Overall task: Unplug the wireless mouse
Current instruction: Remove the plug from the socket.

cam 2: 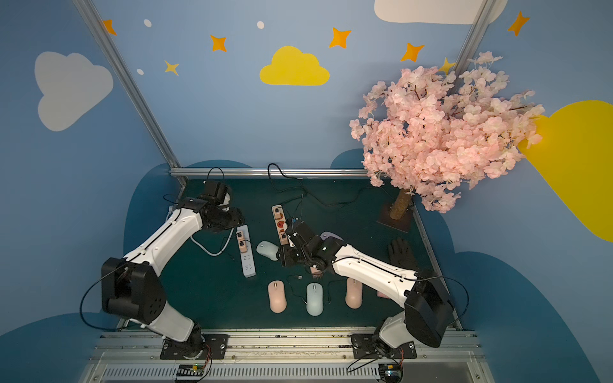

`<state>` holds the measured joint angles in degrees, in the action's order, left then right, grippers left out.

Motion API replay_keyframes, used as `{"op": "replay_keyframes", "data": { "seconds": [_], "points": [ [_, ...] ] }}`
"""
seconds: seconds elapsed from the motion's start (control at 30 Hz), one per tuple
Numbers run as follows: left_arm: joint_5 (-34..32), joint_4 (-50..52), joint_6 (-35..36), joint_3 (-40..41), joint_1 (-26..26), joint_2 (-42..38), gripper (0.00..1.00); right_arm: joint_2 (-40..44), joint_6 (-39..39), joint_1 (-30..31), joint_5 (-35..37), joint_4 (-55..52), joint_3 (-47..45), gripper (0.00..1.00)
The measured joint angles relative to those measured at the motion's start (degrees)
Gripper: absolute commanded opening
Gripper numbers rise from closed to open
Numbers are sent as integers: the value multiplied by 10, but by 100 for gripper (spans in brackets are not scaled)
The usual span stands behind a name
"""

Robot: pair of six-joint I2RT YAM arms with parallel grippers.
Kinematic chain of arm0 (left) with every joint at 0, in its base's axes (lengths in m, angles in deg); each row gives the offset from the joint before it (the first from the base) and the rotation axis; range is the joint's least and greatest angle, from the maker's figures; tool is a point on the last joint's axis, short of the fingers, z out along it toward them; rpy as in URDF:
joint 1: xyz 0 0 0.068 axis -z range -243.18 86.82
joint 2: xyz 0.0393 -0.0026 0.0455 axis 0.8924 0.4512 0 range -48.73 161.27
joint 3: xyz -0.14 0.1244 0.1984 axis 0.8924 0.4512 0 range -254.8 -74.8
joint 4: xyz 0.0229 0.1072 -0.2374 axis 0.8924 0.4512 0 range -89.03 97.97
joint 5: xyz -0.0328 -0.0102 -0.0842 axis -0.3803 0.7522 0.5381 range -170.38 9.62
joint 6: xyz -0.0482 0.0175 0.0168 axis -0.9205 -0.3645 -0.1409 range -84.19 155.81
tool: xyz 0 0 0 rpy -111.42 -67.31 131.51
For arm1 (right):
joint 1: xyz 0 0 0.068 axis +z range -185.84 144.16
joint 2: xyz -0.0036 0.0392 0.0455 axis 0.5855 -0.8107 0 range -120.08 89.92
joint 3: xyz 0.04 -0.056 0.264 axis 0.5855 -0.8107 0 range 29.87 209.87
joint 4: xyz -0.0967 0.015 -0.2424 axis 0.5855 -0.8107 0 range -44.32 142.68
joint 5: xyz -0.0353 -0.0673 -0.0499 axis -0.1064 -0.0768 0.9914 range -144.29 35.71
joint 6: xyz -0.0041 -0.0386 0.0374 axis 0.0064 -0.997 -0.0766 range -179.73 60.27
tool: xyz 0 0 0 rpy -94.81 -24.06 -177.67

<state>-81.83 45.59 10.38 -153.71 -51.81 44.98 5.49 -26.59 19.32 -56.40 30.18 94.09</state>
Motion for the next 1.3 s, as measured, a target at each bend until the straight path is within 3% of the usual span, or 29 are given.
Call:
{"op": "replay_keyframes", "data": {
  "seconds": [0.33, 0.57, 1.3],
  "points": [
    [-45, 82, 2, -99, 12, 123, 60, 0, 3, 0, -17, -14, -13, 56],
    [-55, 105, -5, -114, 27, 178, 49, 0, 5, 0, -19, -18, -18, 56],
    [-73, 106, -25, -98, 28, 176, 14, -25, 7, 5, -66, 7, -19, 59]
  ]
}}
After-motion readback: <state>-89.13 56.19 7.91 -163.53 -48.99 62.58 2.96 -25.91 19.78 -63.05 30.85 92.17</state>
